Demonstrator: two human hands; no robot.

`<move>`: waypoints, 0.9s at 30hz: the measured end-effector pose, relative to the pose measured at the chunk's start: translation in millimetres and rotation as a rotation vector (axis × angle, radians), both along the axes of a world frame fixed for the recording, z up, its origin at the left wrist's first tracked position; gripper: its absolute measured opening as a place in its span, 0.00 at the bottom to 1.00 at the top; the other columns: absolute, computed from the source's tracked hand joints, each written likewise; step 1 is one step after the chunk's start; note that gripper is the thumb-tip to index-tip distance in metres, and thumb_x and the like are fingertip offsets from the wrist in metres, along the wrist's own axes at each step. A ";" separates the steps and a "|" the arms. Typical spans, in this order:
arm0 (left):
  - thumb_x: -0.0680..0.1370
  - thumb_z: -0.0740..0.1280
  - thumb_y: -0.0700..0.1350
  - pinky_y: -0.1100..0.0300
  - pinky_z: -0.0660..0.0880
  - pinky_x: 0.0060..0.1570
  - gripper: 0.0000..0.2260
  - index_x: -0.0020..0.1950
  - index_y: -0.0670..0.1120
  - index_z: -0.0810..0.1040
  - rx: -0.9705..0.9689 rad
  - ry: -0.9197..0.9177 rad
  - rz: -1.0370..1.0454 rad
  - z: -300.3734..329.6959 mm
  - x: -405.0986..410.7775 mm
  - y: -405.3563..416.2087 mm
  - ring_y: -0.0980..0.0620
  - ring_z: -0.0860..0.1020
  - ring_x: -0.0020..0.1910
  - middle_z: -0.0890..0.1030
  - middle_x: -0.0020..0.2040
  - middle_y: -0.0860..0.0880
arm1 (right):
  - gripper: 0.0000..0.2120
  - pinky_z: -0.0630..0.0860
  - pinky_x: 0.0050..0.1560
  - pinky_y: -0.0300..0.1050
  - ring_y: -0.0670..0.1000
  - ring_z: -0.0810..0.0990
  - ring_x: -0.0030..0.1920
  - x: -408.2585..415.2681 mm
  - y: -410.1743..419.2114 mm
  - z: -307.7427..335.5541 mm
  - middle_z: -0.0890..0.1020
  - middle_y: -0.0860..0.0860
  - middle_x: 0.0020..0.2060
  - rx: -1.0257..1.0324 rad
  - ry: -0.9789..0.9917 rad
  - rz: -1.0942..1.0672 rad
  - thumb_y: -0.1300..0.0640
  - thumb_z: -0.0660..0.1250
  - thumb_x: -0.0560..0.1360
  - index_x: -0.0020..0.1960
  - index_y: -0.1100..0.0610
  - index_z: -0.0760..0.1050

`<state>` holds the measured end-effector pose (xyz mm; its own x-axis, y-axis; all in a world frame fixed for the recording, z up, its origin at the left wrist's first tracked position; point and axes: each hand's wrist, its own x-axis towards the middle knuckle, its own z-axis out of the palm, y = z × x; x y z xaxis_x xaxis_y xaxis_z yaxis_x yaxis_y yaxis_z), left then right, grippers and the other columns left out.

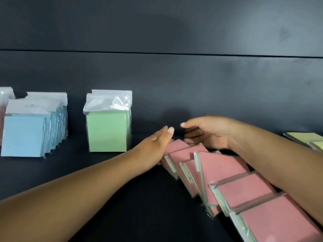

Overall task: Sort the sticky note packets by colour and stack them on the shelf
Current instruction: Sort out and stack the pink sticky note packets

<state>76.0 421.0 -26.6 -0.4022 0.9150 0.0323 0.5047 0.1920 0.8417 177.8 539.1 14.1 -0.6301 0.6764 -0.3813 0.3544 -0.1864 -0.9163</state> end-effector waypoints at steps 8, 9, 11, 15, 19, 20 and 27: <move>0.82 0.49 0.52 0.67 0.72 0.40 0.13 0.60 0.52 0.69 0.248 -0.250 0.119 4.8 -4.7 1.0 0.58 0.79 0.44 0.80 0.45 0.53 | 0.08 0.76 0.30 0.37 0.46 0.77 0.26 4.5 -0.7 -2.1 0.79 0.53 0.27 0.045 -0.046 0.194 0.64 0.65 0.74 0.35 0.60 0.74; 0.82 0.49 0.52 0.65 0.71 0.41 0.12 0.59 0.52 0.69 0.270 -0.266 0.136 4.6 -5.2 1.2 0.58 0.79 0.43 0.80 0.45 0.53 | 0.08 0.75 0.28 0.35 0.45 0.76 0.24 4.7 -2.4 -1.9 0.78 0.52 0.25 0.078 -0.068 0.220 0.66 0.66 0.73 0.35 0.60 0.75; 0.82 0.49 0.52 0.64 0.71 0.42 0.12 0.57 0.54 0.70 0.308 -0.291 0.157 4.4 -4.2 0.6 0.57 0.79 0.41 0.79 0.46 0.53 | 0.06 0.75 0.29 0.35 0.45 0.76 0.27 4.4 -5.8 -1.5 0.77 0.51 0.27 0.121 -0.119 0.274 0.67 0.68 0.71 0.36 0.60 0.76; 0.81 0.51 0.55 0.63 0.72 0.39 0.13 0.55 0.54 0.72 0.330 -0.351 0.188 7.1 -2.5 0.6 0.55 0.79 0.40 0.80 0.47 0.52 | 0.04 0.77 0.31 0.37 0.48 0.78 0.26 4.0 -10.8 0.4 0.79 0.52 0.27 0.112 -0.102 0.316 0.68 0.68 0.70 0.41 0.61 0.78; 0.79 0.58 0.54 0.52 0.74 0.49 0.14 0.47 0.47 0.78 0.386 -0.482 0.197 11.4 -3.0 -0.8 0.47 0.80 0.45 0.82 0.46 0.46 | 0.06 0.77 0.35 0.37 0.47 0.79 0.31 4.8 -2.9 7.3 0.82 0.50 0.29 0.116 0.190 0.124 0.67 0.69 0.70 0.40 0.57 0.78; 0.79 0.60 0.51 0.50 0.76 0.50 0.11 0.46 0.46 0.79 0.408 -0.500 0.182 12.7 -1.3 -2.7 0.48 0.81 0.44 0.83 0.44 0.46 | 0.06 0.78 0.36 0.37 0.46 0.80 0.31 5.8 -1.7 9.2 0.82 0.49 0.29 0.120 0.246 0.090 0.67 0.69 0.70 0.40 0.56 0.77; 0.79 0.61 0.49 0.39 0.74 0.57 0.07 0.46 0.48 0.76 0.502 -0.441 0.243 25.0 8.5 -19.5 0.41 0.79 0.55 0.81 0.52 0.42 | 0.05 0.79 0.45 0.43 0.48 0.80 0.36 19.4 -6.5 28.8 0.82 0.51 0.36 0.296 0.136 0.206 0.55 0.68 0.72 0.44 0.57 0.77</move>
<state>84.6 401.4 -1.6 -0.6654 0.7153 0.2137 0.0886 -0.2085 0.9740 197.3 532.6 42.9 -0.7955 0.5989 -0.0920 0.2283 0.1555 -0.9611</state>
